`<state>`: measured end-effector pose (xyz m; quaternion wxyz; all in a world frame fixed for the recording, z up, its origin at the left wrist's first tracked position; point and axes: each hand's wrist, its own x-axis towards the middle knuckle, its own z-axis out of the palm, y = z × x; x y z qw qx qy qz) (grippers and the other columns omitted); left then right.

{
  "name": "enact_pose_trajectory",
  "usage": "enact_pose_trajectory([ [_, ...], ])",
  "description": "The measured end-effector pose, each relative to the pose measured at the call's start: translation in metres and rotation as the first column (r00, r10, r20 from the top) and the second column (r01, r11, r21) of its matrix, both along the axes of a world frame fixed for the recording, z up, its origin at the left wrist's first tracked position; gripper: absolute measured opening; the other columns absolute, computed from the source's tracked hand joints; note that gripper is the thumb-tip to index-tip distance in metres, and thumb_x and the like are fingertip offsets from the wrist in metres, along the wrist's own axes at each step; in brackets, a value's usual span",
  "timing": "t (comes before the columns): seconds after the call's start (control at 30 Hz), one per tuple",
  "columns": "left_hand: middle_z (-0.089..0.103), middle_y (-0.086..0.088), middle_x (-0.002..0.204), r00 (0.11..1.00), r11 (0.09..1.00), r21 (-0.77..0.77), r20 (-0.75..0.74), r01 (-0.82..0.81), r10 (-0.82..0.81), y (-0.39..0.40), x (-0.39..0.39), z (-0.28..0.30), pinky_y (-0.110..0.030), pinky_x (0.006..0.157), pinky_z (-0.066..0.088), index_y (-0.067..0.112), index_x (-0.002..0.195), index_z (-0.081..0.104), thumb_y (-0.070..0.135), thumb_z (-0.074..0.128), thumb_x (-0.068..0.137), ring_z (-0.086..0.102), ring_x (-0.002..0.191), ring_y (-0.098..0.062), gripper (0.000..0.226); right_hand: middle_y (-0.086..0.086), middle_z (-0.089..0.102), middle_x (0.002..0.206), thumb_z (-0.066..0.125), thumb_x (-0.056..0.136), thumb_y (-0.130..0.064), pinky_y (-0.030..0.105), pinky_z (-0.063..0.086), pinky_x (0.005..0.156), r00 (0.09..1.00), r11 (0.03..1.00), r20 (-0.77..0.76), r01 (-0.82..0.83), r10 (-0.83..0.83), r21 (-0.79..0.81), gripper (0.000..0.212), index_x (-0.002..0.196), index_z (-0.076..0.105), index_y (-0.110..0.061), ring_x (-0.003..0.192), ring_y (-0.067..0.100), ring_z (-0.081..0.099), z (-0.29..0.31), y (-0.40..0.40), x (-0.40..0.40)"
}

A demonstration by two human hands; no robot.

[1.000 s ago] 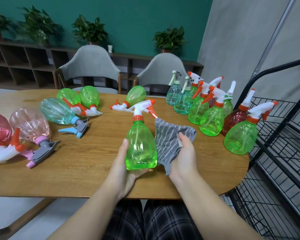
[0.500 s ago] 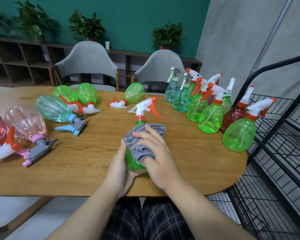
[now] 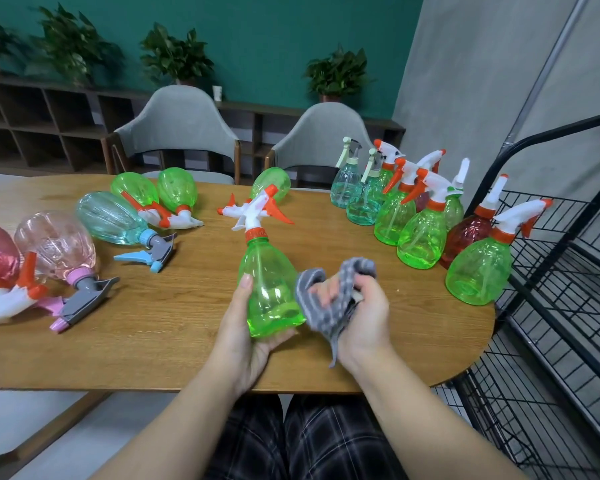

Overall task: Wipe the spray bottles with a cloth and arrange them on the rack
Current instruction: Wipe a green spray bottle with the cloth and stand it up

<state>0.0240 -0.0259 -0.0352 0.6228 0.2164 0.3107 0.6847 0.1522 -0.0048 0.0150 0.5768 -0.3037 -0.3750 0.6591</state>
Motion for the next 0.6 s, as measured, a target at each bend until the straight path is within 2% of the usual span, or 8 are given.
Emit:
enact_pose_trajectory([
  [0.07, 0.075, -0.006, 0.101, 1.0, 1.0, 0.017, -0.018, -0.006, 0.006, -0.001, 0.0, 0.0, -0.035, 0.062, 0.06, 0.023, 0.116, 0.063, 0.053, 0.05, 0.079, 0.072, 0.082, -0.02, 0.05, 0.012, 0.067, 0.068, 0.039, 0.098, -0.024, 0.039, 0.047, 0.082, 0.983, 0.984, -0.177, 0.01, -0.042, -0.176, 0.043, 0.067, 0.064, -0.008, 0.073, 0.026, 0.063, 0.006, 0.008, 0.001],
  [0.13, 0.074, -0.008, 0.107, 0.999, 1.0, 0.019, -0.032, -0.005, 0.006, -0.002, 0.002, 0.002, -0.041, 0.069, 0.059, 0.022, 0.119, 0.062, 0.053, 0.049, 0.08, 0.072, 0.088, -0.022, 0.051, 0.016, 0.073, 0.091, 0.04, 0.1, -0.027, 0.043, 0.049, 0.088, 0.985, 0.982, -0.17, -0.01, -0.023, -0.19, 0.036, 0.094, 0.068, -0.005, 0.09, 0.03, 0.066, 0.013, 0.011, -0.005],
  [0.2, 0.072, -0.011, 0.112, 1.0, 1.0, 0.023, -0.026, 0.004, -0.003, -0.003, 0.003, 0.002, -0.043, 0.069, 0.061, 0.019, 0.122, 0.062, 0.051, 0.048, 0.083, 0.072, 0.093, -0.024, 0.052, 0.018, 0.07, 0.107, 0.042, 0.099, -0.028, 0.042, 0.049, 0.09, 0.999, 0.994, -0.016, -0.046, 0.045, -0.103, 0.035, 0.109, 0.065, -0.003, 0.099, 0.032, 0.065, 0.015, 0.01, -0.013],
  [0.27, 0.072, -0.012, 0.114, 0.999, 1.0, 0.024, -0.031, 0.017, -0.017, -0.003, 0.003, 0.003, -0.042, 0.07, 0.061, 0.017, 0.123, 0.062, 0.05, 0.046, 0.086, 0.071, 0.096, -0.024, 0.052, 0.016, 0.068, 0.104, 0.049, 0.095, -0.032, 0.042, 0.05, 0.089, 0.963, 0.996, 0.259, -0.087, 0.077, 0.024, 0.031, 0.104, 0.066, -0.008, 0.098, 0.033, 0.065, 0.016, 0.009, -0.02],
  [0.33, 0.071, -0.011, 0.116, 0.999, 1.0, 0.019, -0.039, 0.025, -0.024, -0.003, 0.004, 0.003, -0.047, 0.081, 0.058, 0.017, 0.124, 0.062, 0.049, 0.043, 0.088, 0.07, 0.101, -0.025, 0.052, 0.006, 0.065, 0.118, 0.054, 0.086, -0.042, 0.042, 0.044, 0.102, 0.838, 0.964, 0.545, -0.168, 0.029, 0.208, 0.031, 0.109, 0.062, -0.023, 0.114, 0.026, 0.06, 0.014, 0.009, -0.024],
  [0.4, 0.071, -0.009, 0.118, 0.999, 1.0, 0.01, -0.045, 0.029, -0.028, -0.003, 0.004, 0.003, -0.049, 0.088, 0.054, 0.019, 0.125, 0.061, 0.048, 0.038, 0.093, 0.069, 0.105, -0.024, 0.049, -0.011, 0.046, 0.143, 0.046, 0.089, -0.035, 0.036, 0.026, 0.116, 0.696, 0.872, 0.709, -0.275, -0.109, 0.404, 0.039, 0.128, 0.05, -0.035, 0.136, 0.009, 0.037, 0.004, 0.013, -0.024],
  [0.5, 0.069, -0.009, 0.122, 0.998, 1.0, -0.011, -0.061, 0.024, -0.025, -0.002, 0.003, 0.001, -0.049, 0.088, 0.053, 0.02, 0.131, 0.058, 0.047, 0.03, 0.101, 0.067, 0.109, -0.024, 0.049, -0.024, 0.037, 0.14, 0.04, 0.083, -0.019, 0.017, 0.01, 0.115, 0.632, 0.778, 0.739, -0.335, -0.233, 0.532, 0.045, 0.124, 0.058, -0.023, 0.142, 0.0, 0.017, -0.008, 0.014, -0.019],
  [0.6, 0.068, -0.01, 0.122, 0.998, 1.0, -0.015, -0.061, 0.022, -0.023, -0.001, 0.004, -0.001, -0.048, 0.085, 0.055, 0.02, 0.132, 0.057, 0.046, 0.031, 0.102, 0.066, 0.109, -0.025, 0.047, -0.022, 0.051, 0.128, 0.04, 0.076, -0.013, 0.015, 0.015, 0.112, 0.686, 0.755, 0.695, -0.334, -0.216, 0.564, 0.04, 0.107, 0.066, -0.011, 0.14, 0.001, 0.024, -0.015, 0.014, -0.015],
])
